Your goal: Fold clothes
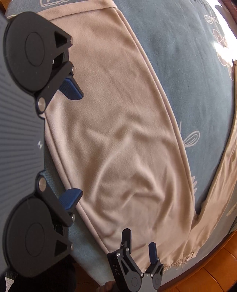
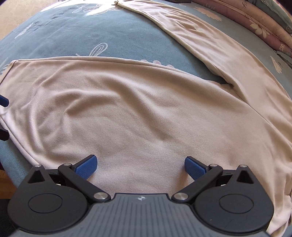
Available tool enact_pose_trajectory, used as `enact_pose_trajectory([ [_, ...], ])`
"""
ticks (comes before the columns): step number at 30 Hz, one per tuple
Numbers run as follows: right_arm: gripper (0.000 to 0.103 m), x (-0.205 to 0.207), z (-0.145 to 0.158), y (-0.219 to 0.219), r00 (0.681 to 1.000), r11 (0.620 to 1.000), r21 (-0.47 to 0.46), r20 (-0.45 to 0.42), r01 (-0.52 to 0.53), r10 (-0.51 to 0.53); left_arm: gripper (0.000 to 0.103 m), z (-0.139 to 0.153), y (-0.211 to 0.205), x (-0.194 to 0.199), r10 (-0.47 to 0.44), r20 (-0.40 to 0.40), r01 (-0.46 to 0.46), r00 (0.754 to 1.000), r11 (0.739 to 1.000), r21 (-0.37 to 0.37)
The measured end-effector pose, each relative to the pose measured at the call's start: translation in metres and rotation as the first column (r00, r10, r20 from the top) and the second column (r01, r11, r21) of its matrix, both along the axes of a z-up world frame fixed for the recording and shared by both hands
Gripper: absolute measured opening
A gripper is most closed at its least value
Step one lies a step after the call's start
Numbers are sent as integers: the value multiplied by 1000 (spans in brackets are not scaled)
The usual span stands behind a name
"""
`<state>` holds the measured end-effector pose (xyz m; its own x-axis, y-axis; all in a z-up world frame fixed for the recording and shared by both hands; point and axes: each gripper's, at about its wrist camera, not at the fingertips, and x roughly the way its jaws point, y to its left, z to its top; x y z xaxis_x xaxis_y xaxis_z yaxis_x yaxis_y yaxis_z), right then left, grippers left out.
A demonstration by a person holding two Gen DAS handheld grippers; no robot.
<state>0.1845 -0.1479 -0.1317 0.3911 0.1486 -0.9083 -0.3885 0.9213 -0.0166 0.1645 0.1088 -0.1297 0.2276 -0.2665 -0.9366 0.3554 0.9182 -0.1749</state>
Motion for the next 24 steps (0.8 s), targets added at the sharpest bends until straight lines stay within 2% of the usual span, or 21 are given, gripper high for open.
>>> enact_pose_trajectory([
  [3,103,1,0,-7,999,999,-4,-7,35,-35,102,-1,-11,8,-36,17,36,999,999,-2],
  [7,103,-11,-4,-16,1000,1000,-18,-16,12,-12,102,-12,-20,6,-74,0,74,997,997,-9],
  [9,103,-14,-10,-19,999,999,-32,-45,7,-8,102,-18,-24,-1,-92,6,92,996,995,24],
  [14,103,-15,-14,-22,999,1000,-13,-35,27,-27,102,-24,-33,-9,-148,9,146,989,984,104],
  [24,103,-2,-11,-25,994,999,-25,-101,47,-49,102,-21,-29,-8,-100,8,99,995,988,115],
])
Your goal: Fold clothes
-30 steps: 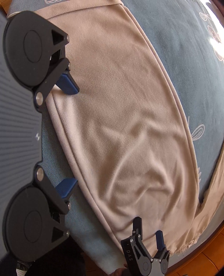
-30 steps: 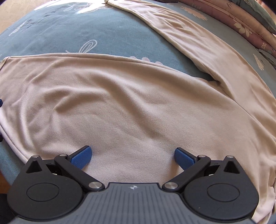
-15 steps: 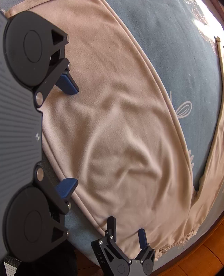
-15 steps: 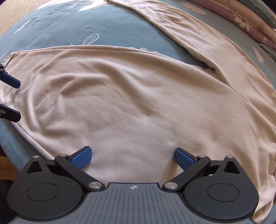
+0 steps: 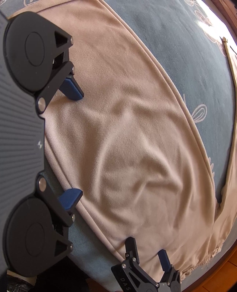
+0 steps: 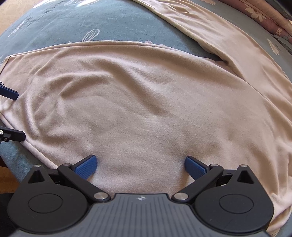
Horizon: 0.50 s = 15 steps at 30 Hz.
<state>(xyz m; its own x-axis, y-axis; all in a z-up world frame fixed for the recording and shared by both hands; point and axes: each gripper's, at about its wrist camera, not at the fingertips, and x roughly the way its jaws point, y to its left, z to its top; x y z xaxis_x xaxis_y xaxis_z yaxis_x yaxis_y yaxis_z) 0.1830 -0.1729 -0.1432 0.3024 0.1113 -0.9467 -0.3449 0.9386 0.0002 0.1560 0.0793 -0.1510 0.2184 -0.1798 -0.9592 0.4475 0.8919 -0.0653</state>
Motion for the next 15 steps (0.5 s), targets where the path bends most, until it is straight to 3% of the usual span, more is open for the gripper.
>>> enact_pose_trajectory([
  [5,103,0,0,-1,1000,1000,-3,7,-4,4,102,4,2,5,7,-32,-7,999,1000,7],
  [8,103,3,1,-2,1000,1000,-4,-7,-4,4,102,13,9,16,46,-77,-49,996,998,-46],
  [11,103,6,1,-2,1000,1000,-7,-19,-7,7,102,36,14,32,90,-34,-94,995,988,-121],
  [15,103,8,1,-1,1000,1000,-10,-24,0,-1,102,48,1,63,82,52,-71,995,980,-187],
])
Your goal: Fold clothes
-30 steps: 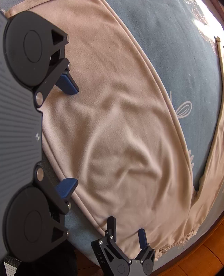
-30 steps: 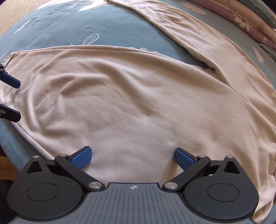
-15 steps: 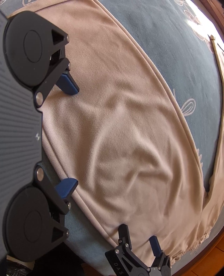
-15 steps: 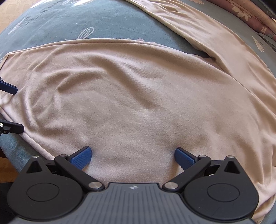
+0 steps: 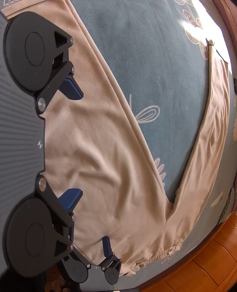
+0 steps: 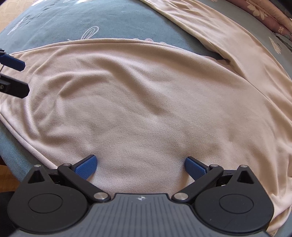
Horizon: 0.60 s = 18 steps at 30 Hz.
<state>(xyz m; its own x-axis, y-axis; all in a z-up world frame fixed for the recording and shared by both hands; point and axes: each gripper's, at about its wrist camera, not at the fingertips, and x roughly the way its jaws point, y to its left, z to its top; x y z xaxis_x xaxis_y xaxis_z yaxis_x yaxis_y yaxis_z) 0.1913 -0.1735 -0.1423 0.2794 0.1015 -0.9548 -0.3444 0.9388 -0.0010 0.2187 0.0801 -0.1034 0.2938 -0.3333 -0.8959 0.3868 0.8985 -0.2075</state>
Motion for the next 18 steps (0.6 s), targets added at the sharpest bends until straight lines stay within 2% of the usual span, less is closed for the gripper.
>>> enact_pose_trajectory([
  [4,103,0,0,1,1000,1000,0,4,4,-4,102,-17,-21,25,-1,18,1,1000,1000,-27],
  [7,103,-2,0,0,1000,1000,4,11,4,-4,102,-32,-23,41,12,-20,-13,1000,998,-61],
  [11,103,-4,-1,-1,1000,1000,9,23,3,-3,102,-41,-28,46,-6,-1,6,1000,999,-40],
  [17,103,-8,-1,-1,999,1000,16,49,6,-7,102,-29,-37,46,-40,31,40,999,999,-10],
  [18,103,-9,-1,-1,998,1000,18,57,5,-6,102,-25,-41,45,-51,38,52,998,998,-25],
])
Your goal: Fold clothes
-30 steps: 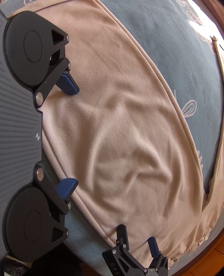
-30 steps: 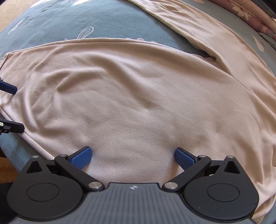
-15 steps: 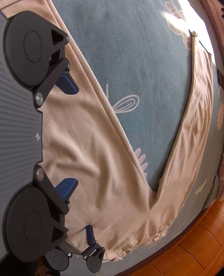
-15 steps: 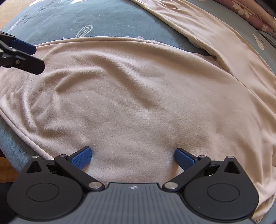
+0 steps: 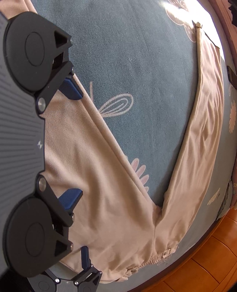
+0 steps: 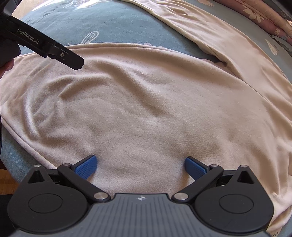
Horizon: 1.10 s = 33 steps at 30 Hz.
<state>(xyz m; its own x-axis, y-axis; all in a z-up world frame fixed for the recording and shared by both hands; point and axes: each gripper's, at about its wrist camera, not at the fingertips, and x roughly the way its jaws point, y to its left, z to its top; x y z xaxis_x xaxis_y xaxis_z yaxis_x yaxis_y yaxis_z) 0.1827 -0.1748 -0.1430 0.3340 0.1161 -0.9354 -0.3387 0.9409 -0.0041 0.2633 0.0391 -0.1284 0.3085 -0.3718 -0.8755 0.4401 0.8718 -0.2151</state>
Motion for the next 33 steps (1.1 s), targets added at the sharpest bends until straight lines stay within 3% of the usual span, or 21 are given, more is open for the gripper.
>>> enact_pose_trajectory([
  [5,103,-6,1,-1,1000,1000,7,28,-2,2,102,9,-28,1,-73,15,74,997,994,-86],
  [9,103,-7,1,-1,1000,1000,8,28,0,-1,102,-4,-54,9,-122,-30,116,992,980,-160],
  [14,103,-9,1,-1,999,1000,11,38,0,0,102,-20,-70,20,-142,-11,139,990,982,-131],
  [17,103,-11,1,-1,999,1000,14,49,0,-1,102,-13,-74,32,-132,-22,127,991,980,-150],
  [21,103,-14,1,-1,998,1000,19,65,2,-3,102,4,-93,40,-165,-17,157,986,961,-226],
  [26,103,-14,0,-1,997,1000,24,74,-1,-1,102,-4,-143,52,-248,-35,224,968,921,-320],
  [28,103,-14,0,-1,997,1000,25,73,-2,0,102,-15,-162,57,-287,-40,258,957,906,-335],
  [33,103,-15,-1,-1,996,999,32,86,-6,4,102,-31,-179,69,-313,-34,290,949,909,-299],
])
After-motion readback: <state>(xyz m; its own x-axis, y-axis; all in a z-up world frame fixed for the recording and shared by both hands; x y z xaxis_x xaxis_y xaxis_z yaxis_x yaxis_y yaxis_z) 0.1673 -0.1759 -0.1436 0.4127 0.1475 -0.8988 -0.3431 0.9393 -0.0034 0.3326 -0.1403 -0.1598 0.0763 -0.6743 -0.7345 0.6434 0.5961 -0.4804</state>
